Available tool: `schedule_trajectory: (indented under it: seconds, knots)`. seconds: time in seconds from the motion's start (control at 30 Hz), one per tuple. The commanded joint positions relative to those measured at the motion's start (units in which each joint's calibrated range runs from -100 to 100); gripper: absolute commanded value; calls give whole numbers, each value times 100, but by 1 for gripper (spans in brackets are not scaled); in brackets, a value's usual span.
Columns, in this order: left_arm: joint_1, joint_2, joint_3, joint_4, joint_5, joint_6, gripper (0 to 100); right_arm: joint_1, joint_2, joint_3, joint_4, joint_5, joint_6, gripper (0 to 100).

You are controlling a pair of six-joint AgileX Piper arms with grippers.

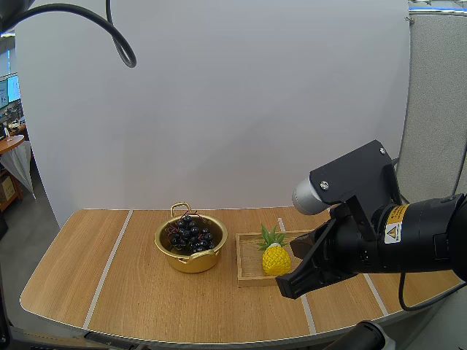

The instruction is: Open the pot, put the grape inside, and close it

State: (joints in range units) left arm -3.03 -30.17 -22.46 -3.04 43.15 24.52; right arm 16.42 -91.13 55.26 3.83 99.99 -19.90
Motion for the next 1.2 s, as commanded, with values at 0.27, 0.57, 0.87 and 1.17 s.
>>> schedule_trajectory:
  seconds: [0.27, 0.57, 0.87, 1.17]
  knots:
    - [-27, -48, -47, 35, 256, -51, 0, -22, -46, 12, -27, 1, 18, 0]
    - [-27, -148, -7, -70, 4572, -51, 0, -22, -46, 12, -27, 1, 18, 0]
    - [-27, -148, 904, -730, 5685, -30, 0, -22, -46, 12, -27, 1, 18, 0]
    - [-27, 305, 2404, -977, 5685, 357, 0, -22, -46, 12, -27, 1, 18, 0]
